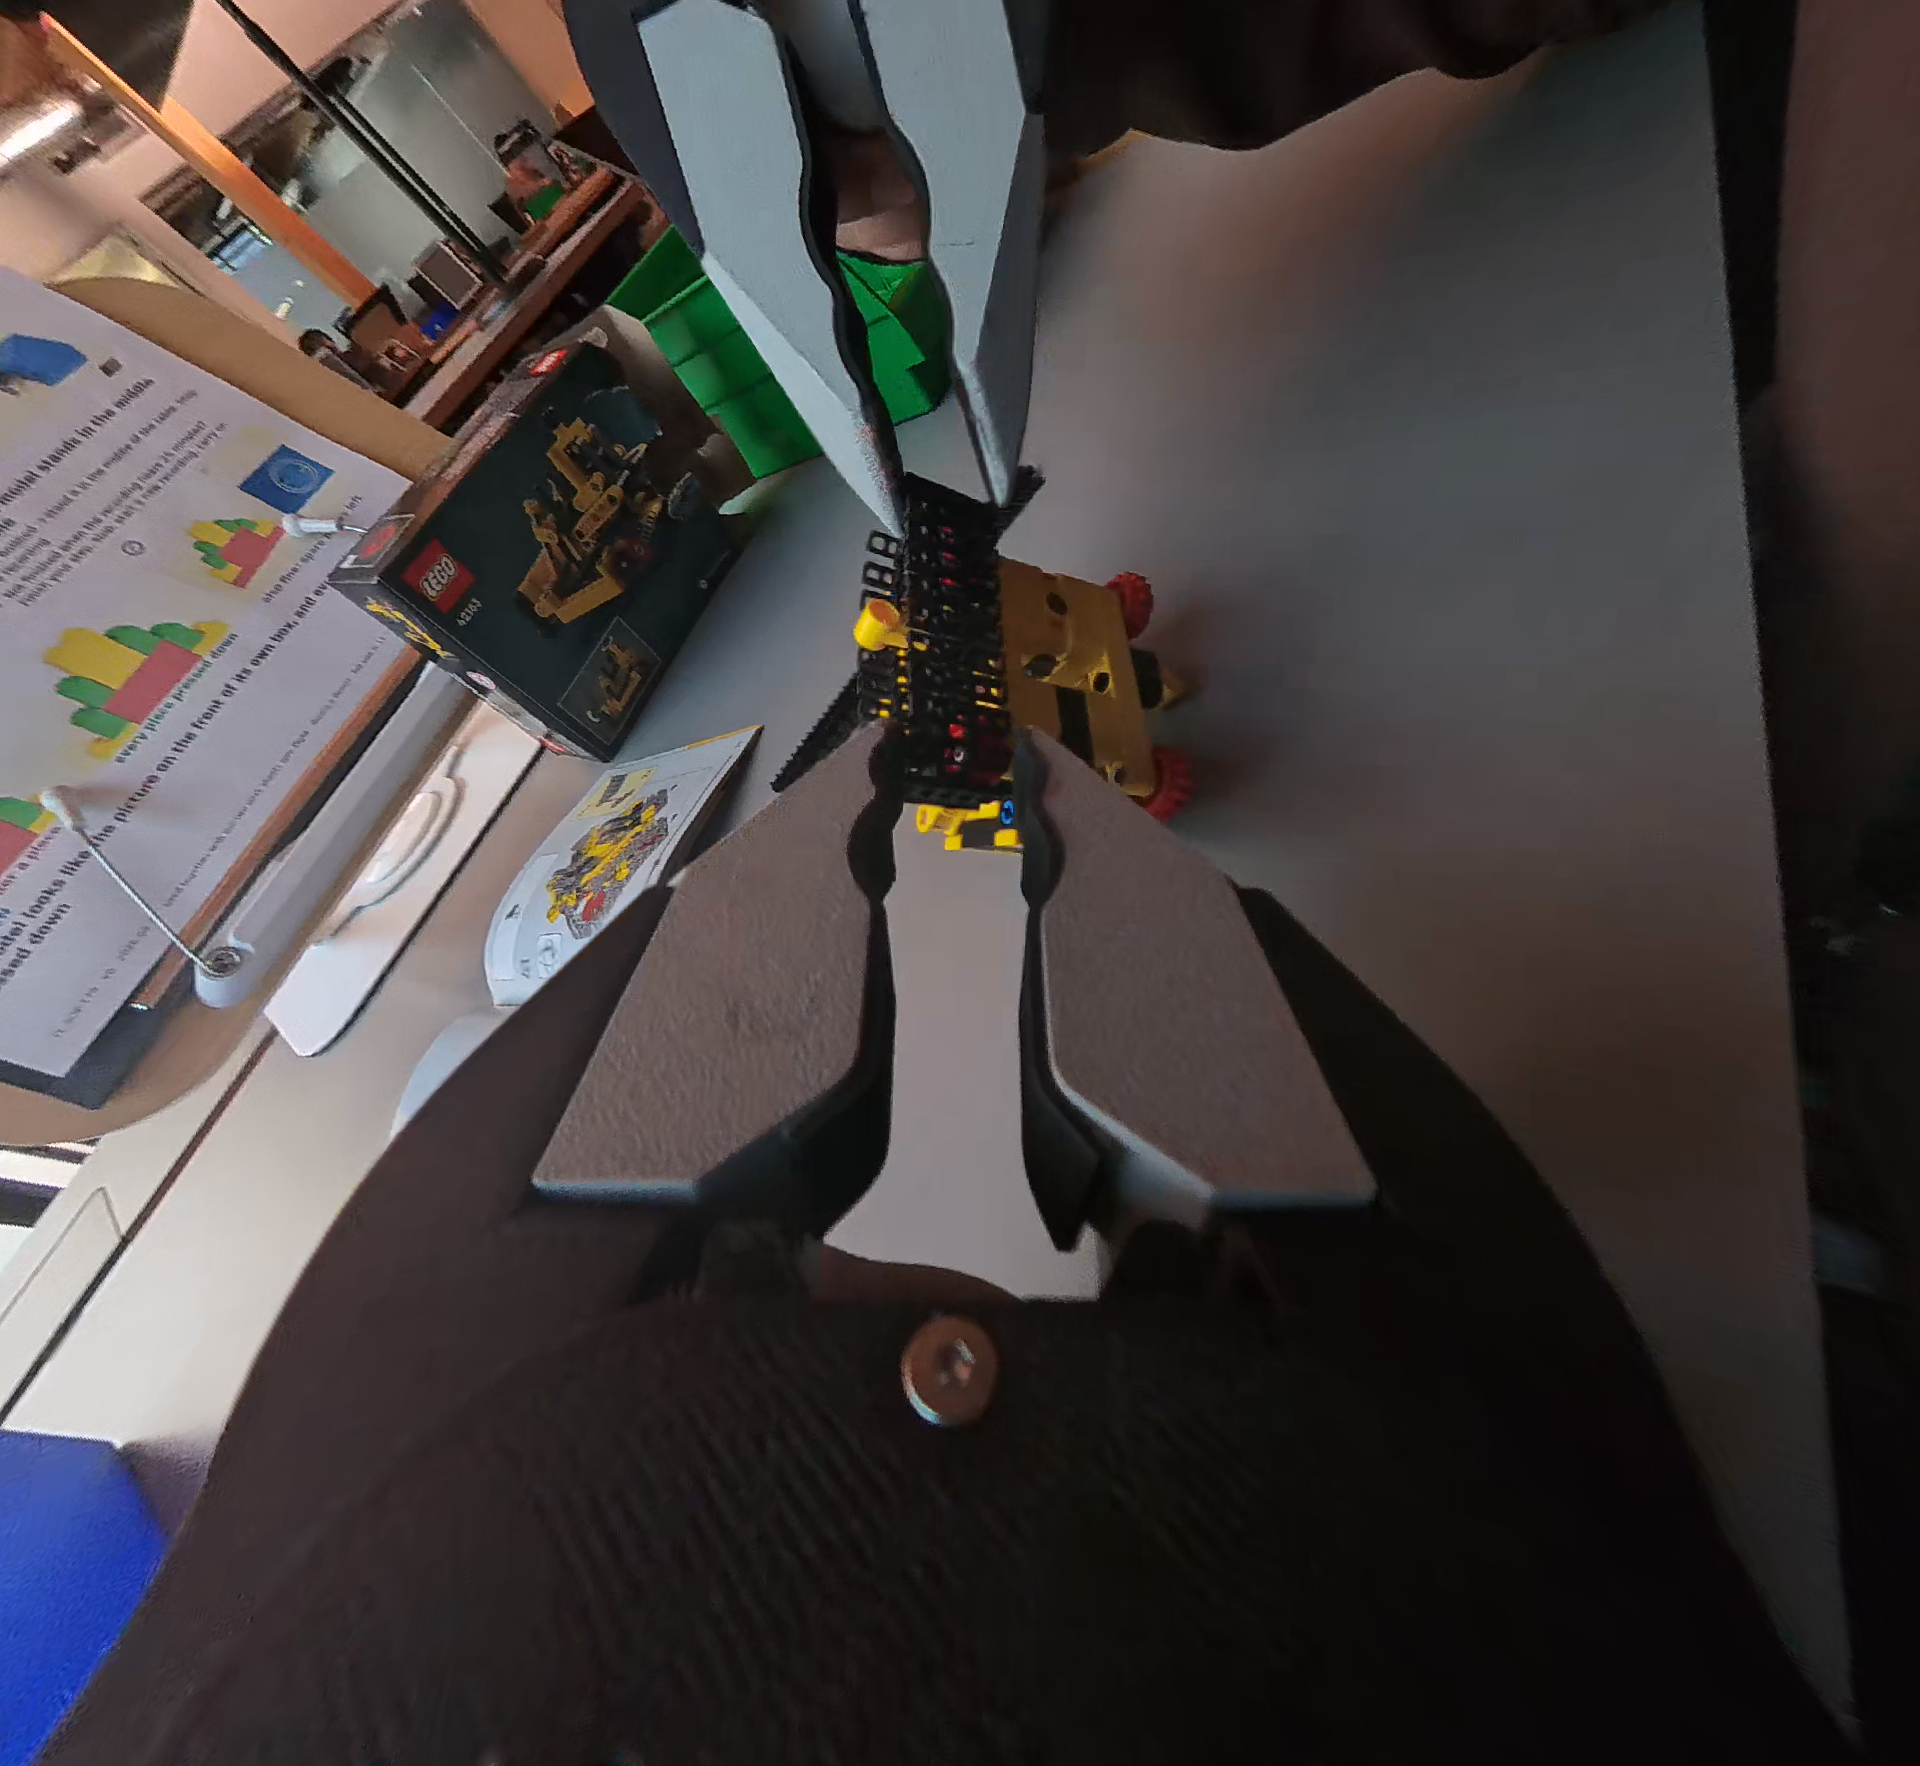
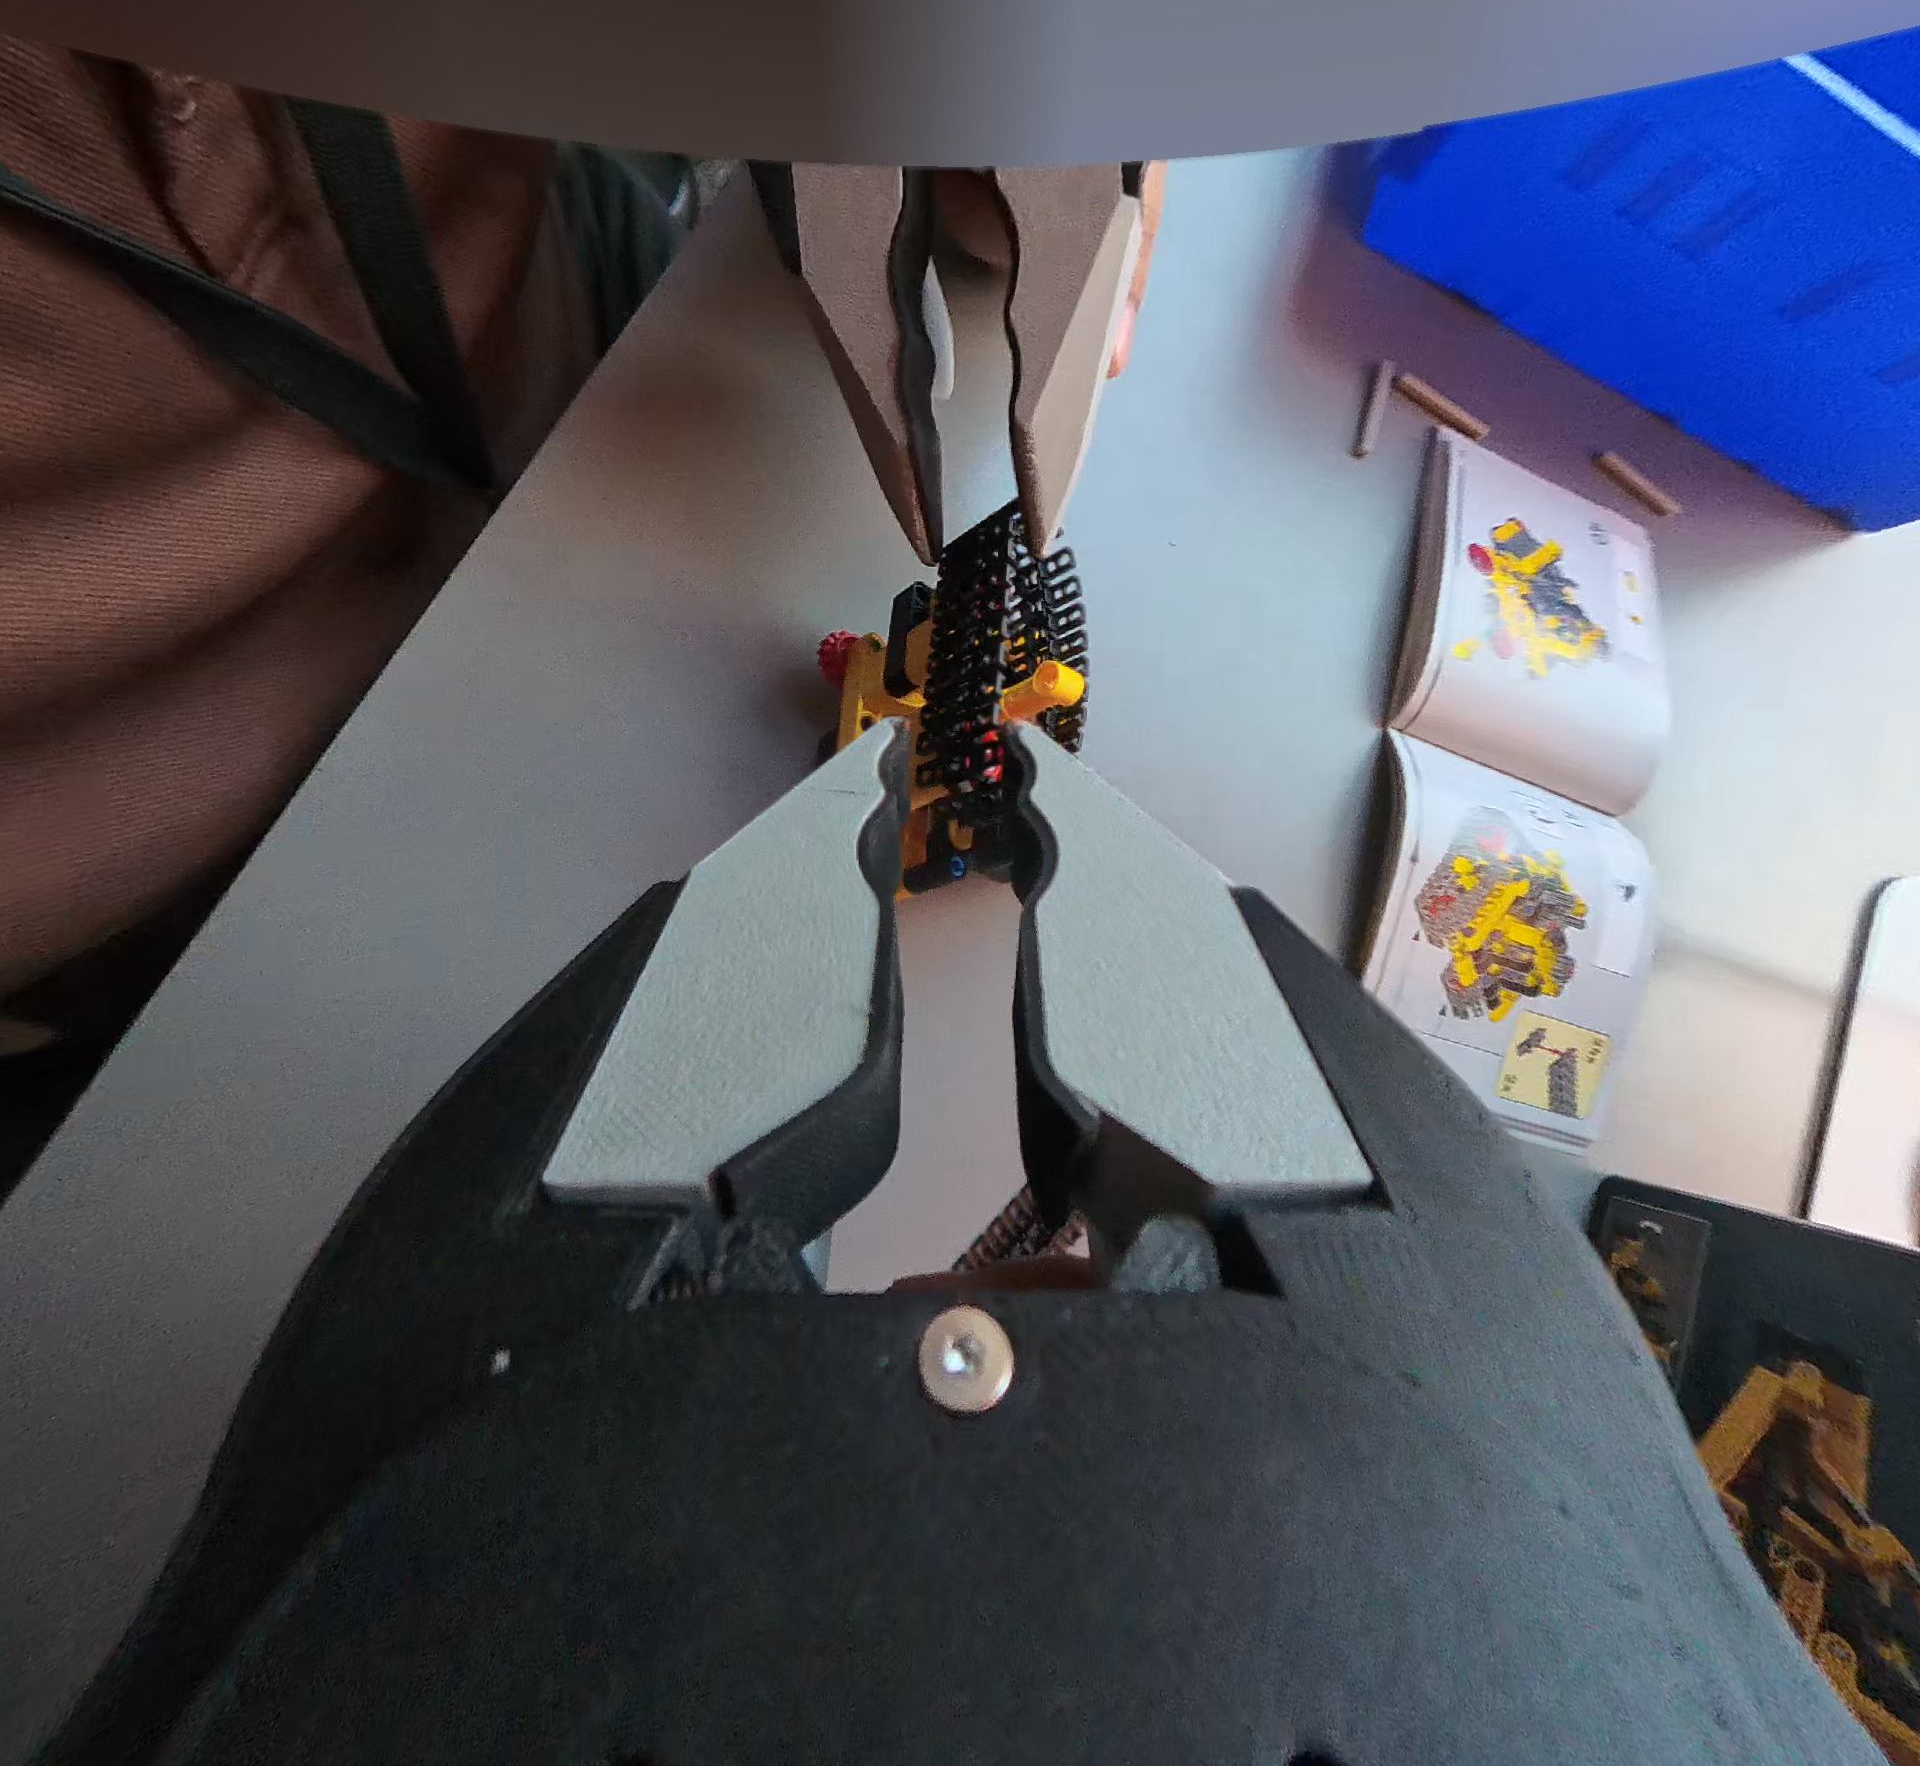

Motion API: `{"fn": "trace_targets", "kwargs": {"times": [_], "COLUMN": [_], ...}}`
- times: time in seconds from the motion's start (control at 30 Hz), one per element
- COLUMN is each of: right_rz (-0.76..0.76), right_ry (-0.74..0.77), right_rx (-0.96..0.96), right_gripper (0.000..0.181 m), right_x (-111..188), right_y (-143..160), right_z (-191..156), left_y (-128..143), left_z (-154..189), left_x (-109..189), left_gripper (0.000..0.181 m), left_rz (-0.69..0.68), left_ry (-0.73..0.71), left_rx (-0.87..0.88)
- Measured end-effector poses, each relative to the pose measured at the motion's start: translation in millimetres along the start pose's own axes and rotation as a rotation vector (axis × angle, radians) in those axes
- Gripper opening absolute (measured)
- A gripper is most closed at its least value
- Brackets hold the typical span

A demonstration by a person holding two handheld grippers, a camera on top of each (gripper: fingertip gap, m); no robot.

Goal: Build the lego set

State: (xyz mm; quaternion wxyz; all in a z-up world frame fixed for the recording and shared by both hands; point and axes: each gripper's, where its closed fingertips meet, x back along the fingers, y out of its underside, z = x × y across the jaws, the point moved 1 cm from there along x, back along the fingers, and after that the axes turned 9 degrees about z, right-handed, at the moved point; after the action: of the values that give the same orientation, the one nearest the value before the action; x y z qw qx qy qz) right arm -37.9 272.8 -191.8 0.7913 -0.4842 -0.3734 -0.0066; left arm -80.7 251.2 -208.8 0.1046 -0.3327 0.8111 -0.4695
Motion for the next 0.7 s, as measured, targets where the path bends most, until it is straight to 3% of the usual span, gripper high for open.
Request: {"fn": "trace_targets", "kwargs": {"times": [0.2,0.7], "right_rz": [0.02,0.053], "right_ry": [0.054,0.156], "right_rx": [0.055,0.124], "right_gripper": [0.013,0.012], "right_x": [2.1,1.0], "right_y": [-0.8,0.1], "right_z": [-8.9,-10.9], "left_y": [-1.1,-2.2], "left_z": [3.4,6.1], "left_x": [-1.8,-0.9], "left_gripper": [0.017,0.017], "left_rz": [0.004,0.021], "left_ry": [-0.045,-0.043], "left_rx": [-0.113,-0.151]}}
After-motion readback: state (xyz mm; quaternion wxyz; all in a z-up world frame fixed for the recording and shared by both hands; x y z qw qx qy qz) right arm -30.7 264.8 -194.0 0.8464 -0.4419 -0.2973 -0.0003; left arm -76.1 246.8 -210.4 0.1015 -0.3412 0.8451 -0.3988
